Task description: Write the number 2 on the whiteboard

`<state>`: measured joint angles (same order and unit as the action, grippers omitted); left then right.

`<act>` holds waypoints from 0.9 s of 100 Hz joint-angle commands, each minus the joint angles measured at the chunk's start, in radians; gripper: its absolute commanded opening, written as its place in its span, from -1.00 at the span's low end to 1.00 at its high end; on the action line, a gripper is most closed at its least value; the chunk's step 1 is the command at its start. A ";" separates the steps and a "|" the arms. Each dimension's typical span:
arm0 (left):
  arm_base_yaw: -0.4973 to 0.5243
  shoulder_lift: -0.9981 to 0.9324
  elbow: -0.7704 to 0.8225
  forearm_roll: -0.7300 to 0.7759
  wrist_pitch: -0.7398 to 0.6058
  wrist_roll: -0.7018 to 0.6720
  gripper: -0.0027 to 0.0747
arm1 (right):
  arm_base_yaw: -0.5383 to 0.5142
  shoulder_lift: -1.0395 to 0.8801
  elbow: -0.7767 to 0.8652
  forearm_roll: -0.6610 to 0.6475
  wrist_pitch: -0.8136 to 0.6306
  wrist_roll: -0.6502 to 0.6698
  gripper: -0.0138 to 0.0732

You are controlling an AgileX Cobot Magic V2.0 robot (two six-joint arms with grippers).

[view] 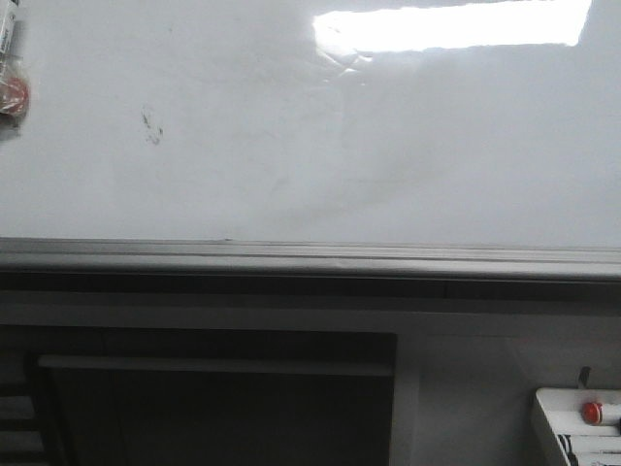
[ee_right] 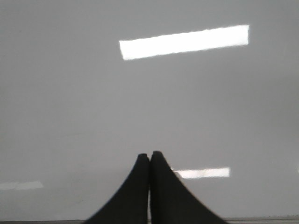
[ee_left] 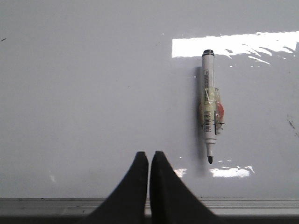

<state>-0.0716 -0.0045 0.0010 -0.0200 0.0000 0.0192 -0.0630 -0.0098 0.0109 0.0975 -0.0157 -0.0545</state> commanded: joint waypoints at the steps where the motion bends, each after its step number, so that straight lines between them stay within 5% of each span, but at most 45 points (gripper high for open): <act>1: 0.003 -0.028 0.032 0.000 -0.072 -0.008 -0.98 | -0.008 -0.016 0.029 -0.002 -0.085 -0.004 -0.85; 50: 0.003 -0.028 0.004 -0.026 -0.081 -0.008 -0.98 | -0.008 -0.016 0.020 -0.002 -0.113 -0.004 -0.85; 90: 0.003 0.107 -0.348 -0.058 0.134 -0.008 -0.98 | -0.008 0.031 -0.261 -0.002 0.216 -0.016 -0.85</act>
<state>-0.0716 0.0395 -0.2410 -0.0806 0.1269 0.0192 -0.0630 -0.0098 -0.1498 0.0975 0.1924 -0.0545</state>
